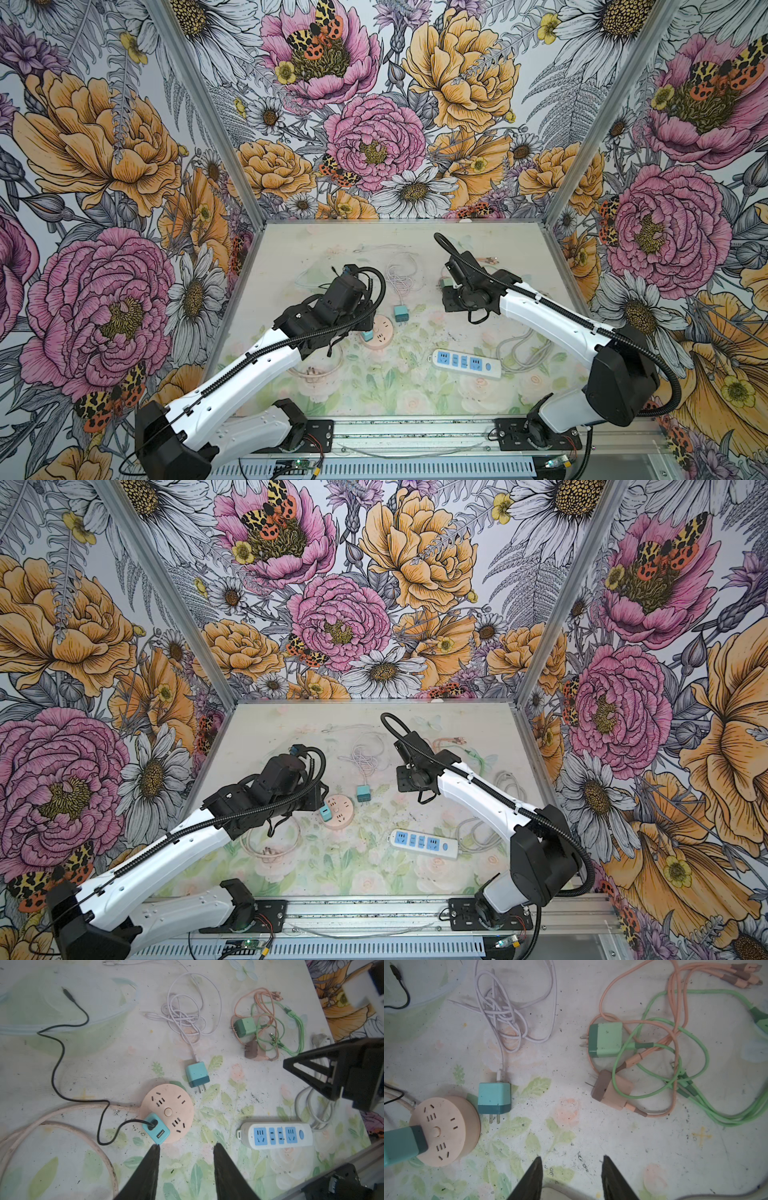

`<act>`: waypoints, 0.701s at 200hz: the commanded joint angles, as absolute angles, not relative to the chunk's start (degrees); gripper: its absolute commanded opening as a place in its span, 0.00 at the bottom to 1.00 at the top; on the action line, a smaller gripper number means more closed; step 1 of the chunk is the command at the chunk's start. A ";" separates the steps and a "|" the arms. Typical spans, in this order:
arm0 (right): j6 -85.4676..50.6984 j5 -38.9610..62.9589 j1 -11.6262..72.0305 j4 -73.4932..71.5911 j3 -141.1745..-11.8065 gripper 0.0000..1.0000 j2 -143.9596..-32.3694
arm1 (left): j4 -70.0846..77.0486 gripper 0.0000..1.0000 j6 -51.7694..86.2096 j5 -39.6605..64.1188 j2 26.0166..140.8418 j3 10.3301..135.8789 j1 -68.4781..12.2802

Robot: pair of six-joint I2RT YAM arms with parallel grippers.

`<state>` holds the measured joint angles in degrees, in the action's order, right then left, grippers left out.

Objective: Insert plugs into power strip
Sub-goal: Move the socket to the center of the table.

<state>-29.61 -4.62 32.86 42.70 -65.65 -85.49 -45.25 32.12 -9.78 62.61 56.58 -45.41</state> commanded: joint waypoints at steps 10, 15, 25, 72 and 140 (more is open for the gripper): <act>-31.88 -1.80 29.46 37.97 -63.03 0.48 -82.69 | -45.79 0.38 37.06 -15.71 71.75 60.78 -52.08; -32.09 -1.50 28.86 37.61 -62.62 0.48 -82.42 | -45.77 0.37 37.53 -16.19 73.76 61.41 -52.78; -32.33 -0.72 28.02 36.87 -61.66 0.48 -81.86 | -45.71 0.35 38.17 -16.85 77.81 62.95 -53.94; -31.49 1.04 25.28 36.17 -58.13 0.48 -79.57 | -44.95 0.32 38.77 -17.49 94.90 71.79 -56.99; -30.02 2.06 22.45 35.81 -55.16 0.48 -77.57 | -41.22 0.27 39.13 -16.24 103.73 72.34 -55.06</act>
<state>-30.96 1.15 23.07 37.34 -55.83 -79.37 -43.11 37.65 -15.62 103.57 72.12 -56.14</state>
